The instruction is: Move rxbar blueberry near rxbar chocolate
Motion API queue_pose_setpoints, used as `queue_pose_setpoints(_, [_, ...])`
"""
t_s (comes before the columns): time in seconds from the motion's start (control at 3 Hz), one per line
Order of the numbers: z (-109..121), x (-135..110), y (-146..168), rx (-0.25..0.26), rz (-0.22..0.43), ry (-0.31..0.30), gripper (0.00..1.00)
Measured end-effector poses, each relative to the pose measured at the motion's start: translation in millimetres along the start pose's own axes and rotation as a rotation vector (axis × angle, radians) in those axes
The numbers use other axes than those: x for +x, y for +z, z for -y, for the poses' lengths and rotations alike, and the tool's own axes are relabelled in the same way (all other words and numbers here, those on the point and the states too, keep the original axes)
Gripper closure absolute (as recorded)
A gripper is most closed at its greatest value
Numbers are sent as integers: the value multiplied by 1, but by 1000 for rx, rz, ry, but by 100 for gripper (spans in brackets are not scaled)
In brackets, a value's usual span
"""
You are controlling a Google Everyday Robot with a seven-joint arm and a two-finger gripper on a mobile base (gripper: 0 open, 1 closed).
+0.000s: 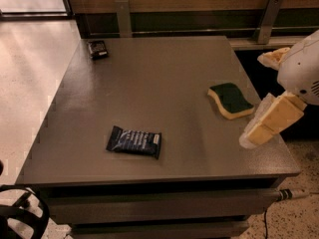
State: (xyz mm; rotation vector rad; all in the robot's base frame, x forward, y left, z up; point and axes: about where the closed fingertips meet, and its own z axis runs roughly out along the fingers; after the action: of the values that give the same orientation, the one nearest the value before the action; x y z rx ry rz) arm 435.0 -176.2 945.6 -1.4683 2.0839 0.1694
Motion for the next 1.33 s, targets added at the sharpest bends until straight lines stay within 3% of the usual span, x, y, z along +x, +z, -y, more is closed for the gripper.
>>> queue_pose_setpoints(0.67, [-26, -43, 59, -60, 321, 73, 0])
queue_pose_setpoints(1.0, [-39, -64, 75, -88, 419, 84, 0])
queue_pose_setpoints(1.33, [-39, -64, 75, -87, 418, 83, 0])
